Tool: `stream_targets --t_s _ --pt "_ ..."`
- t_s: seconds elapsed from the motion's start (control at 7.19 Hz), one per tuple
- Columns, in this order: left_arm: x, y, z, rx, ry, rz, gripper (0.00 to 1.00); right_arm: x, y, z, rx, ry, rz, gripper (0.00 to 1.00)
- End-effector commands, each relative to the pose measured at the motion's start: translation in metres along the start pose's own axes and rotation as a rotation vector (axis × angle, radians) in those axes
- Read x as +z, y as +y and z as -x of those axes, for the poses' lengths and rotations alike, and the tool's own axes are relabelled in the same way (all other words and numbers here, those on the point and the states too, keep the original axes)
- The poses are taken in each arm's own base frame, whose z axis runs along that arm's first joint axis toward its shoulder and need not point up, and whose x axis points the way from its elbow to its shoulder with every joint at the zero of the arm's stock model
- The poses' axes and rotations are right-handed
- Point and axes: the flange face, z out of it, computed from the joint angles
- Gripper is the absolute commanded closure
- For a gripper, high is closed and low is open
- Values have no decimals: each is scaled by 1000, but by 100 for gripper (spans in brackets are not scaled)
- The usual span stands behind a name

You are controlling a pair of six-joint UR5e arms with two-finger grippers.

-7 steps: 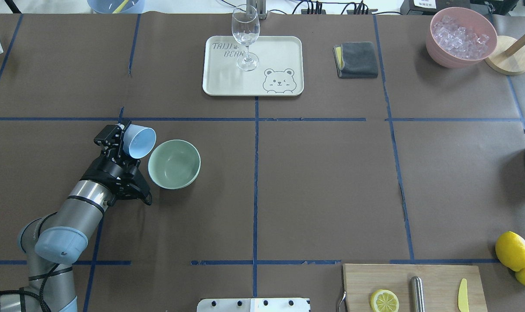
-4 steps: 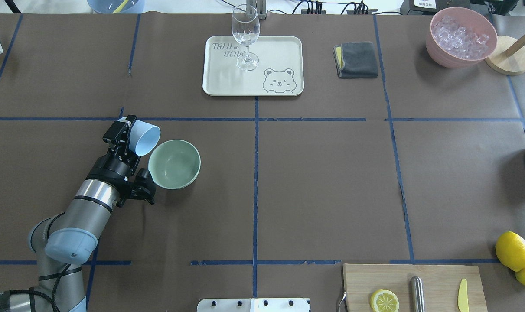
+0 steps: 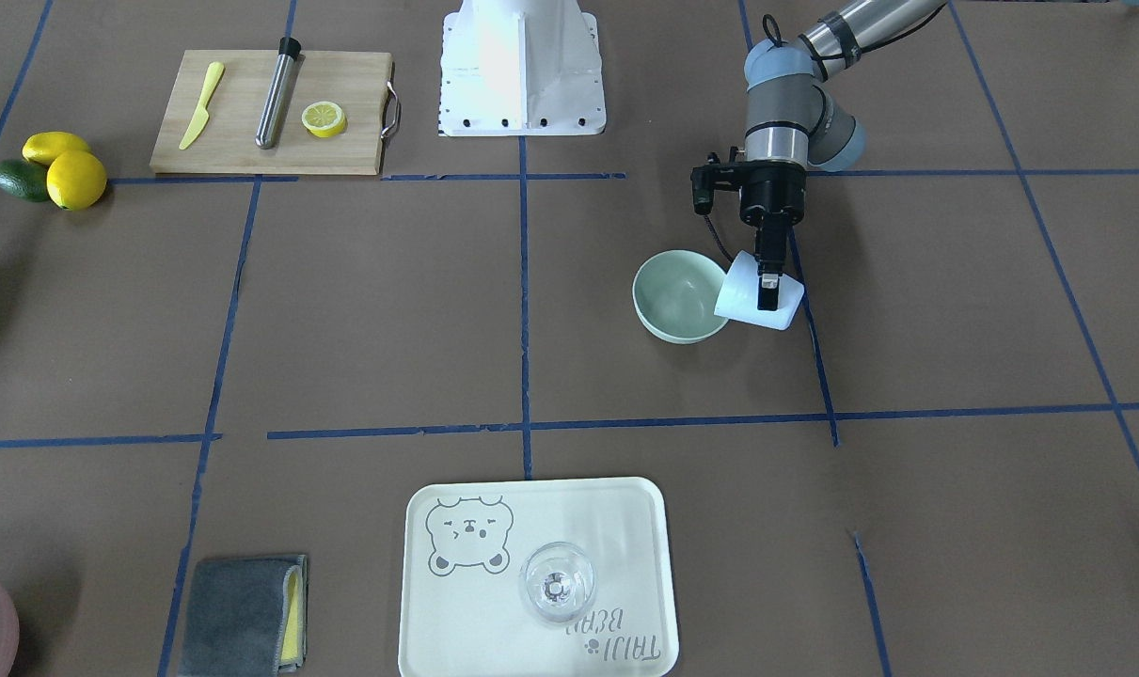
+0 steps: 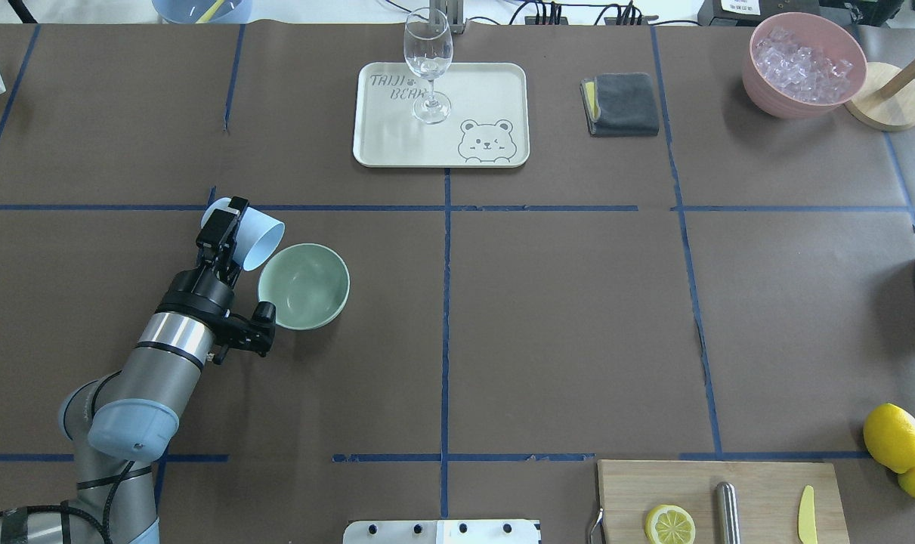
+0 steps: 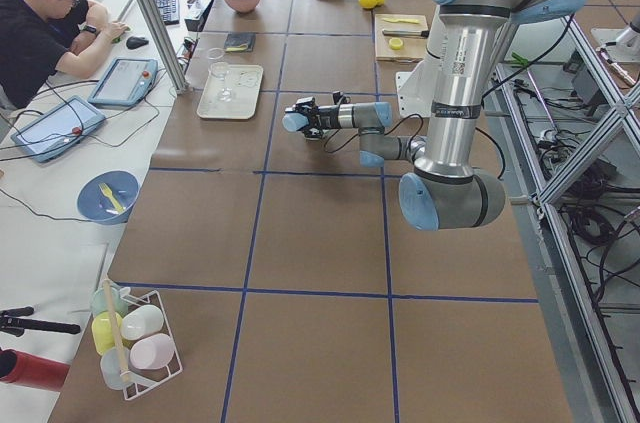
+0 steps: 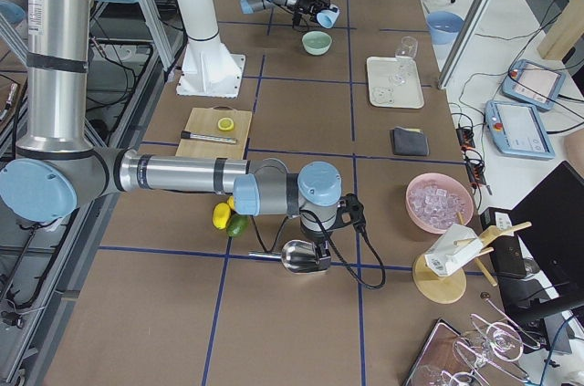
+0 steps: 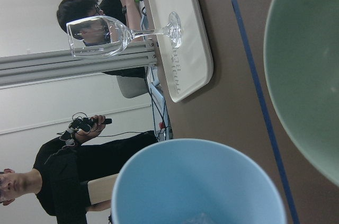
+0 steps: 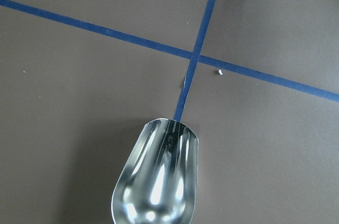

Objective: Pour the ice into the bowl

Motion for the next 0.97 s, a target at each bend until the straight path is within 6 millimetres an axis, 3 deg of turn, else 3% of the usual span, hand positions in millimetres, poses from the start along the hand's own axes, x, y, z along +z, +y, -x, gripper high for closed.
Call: stream_targets --t_s 0.0,0.83 --pt "-2 -2 3 149 -11 10 100 1 0 0 1 0 2 0" --pt "-6 -4 5 274 -22 23 100 1 1 -2 10 -2 2 0"
